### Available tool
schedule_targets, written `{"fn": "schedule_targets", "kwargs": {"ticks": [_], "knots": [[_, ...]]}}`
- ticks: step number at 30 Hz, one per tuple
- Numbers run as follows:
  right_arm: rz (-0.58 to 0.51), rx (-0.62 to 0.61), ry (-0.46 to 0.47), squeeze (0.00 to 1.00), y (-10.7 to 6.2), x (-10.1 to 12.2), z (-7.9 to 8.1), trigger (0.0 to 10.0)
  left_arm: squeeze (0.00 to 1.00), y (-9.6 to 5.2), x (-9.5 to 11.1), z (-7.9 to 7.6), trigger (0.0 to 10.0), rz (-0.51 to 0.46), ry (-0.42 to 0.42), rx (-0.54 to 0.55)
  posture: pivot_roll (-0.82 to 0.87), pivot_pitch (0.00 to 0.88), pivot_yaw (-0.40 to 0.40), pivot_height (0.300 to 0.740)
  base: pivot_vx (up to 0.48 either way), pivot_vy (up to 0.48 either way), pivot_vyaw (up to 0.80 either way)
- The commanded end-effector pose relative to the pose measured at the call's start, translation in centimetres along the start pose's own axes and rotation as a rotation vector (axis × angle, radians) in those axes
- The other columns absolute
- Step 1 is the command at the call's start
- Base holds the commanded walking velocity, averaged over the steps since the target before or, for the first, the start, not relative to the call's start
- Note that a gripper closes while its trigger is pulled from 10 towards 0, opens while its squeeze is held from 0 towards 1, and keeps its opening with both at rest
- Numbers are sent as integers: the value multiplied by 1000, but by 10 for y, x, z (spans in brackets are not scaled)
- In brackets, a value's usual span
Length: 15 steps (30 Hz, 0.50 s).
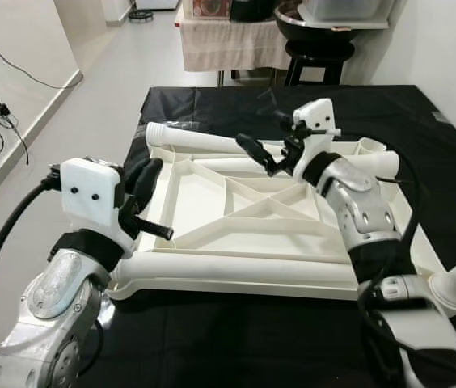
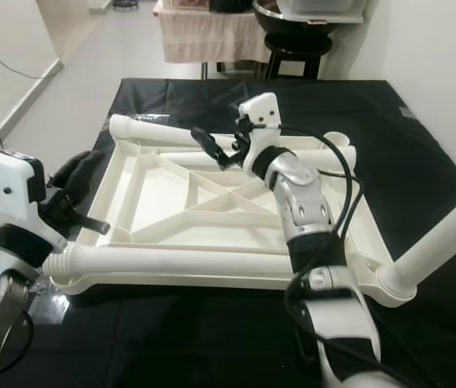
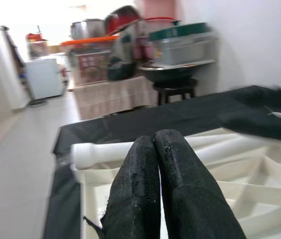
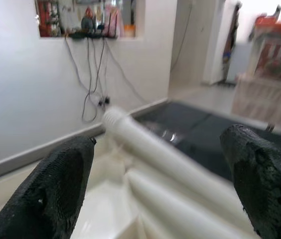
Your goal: Building children table
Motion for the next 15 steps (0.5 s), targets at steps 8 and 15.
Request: {"fn": "schedule_targets", "kwargs": {"ticks": [8,15], "knots": [[74,31,56,0,-19,-26,19,10000,0,-6,-41,9,10000,175,45,61,-12,71,44,740,-120,0,0],[65,44,71,0,-18,-23,22,10000,0,-2,-41,12,10000,160,12,92,-15,71,44,740,-137,0,0]]}}
Point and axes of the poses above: a point about 5 cm out from each wrist's last joint towards the gripper, its own y axis pointing out of the wrist towards the gripper, its own x axis along the axis of the wrist's last joint, z = x × y, the point moved 5 cm from there along y, pointing out of the wrist towards the gripper, and after that the axes turned 5 degrees about y, right-handed, at the moved point
